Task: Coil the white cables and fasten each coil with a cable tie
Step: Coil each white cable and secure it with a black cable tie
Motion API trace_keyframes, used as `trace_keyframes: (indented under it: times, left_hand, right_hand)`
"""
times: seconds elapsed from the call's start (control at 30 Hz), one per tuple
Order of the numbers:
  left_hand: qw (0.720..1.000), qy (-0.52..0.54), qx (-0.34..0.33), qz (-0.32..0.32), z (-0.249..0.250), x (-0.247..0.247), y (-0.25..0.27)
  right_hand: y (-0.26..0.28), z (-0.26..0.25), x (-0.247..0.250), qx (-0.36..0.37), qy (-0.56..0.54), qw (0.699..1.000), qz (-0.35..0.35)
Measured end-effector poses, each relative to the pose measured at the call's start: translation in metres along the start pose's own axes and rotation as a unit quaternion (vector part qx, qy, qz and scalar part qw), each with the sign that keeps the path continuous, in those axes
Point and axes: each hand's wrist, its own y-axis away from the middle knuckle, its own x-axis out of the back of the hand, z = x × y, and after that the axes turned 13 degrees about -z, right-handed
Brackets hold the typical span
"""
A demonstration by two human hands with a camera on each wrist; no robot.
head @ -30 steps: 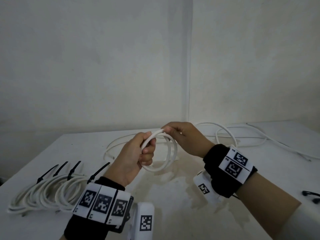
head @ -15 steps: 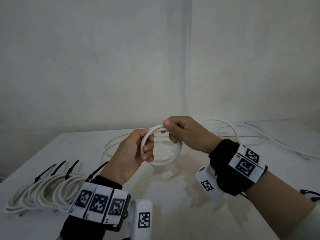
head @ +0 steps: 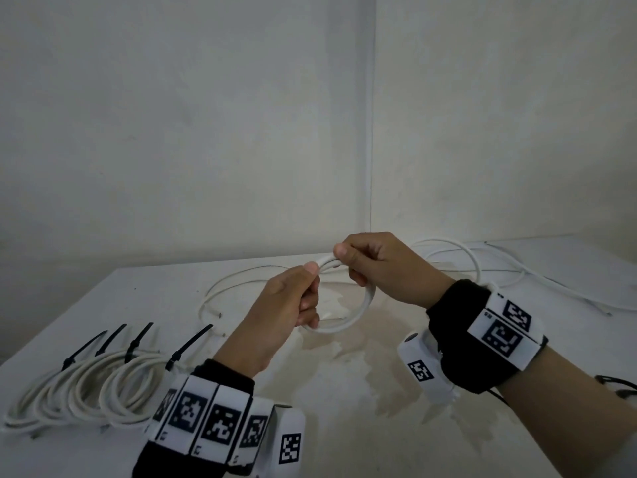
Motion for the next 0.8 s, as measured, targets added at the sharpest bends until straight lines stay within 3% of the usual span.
trace_keyframes:
  times: [0.27,0.37,0.47,0.67,0.8]
  left_hand:
    - [0.992,0.114,-0.013,0.041,0.000,0.007,-0.003]
    - [0.986,0.162,-0.027,0.032,-0.002,0.009,-0.003]
    - [0.989,0.143,-0.025,0.003,-0.005,0.011,-0.003]
    - [0.987,0.152,-0.015,-0.044,-0.008,0.017,0.002]
    - [0.990,0.132,-0.008,-0.041,-0.003,0.013,0.001]
  right_hand:
    - [0.006,0.006,-0.006,-0.011,-0.041,0.999,-0.020]
    - [0.007,0.008,-0.008,-0.007,-0.070,0.997,0.029]
    - [0.007,0.007,-0.011,-0.013,-0.074,0.995,0.062]
    - [0.010,0.009,-0.011,-0.022,-0.141,0.989,0.044]
    - [0.009,0.010,-0.007,-0.015,-0.097,0.994,0.044]
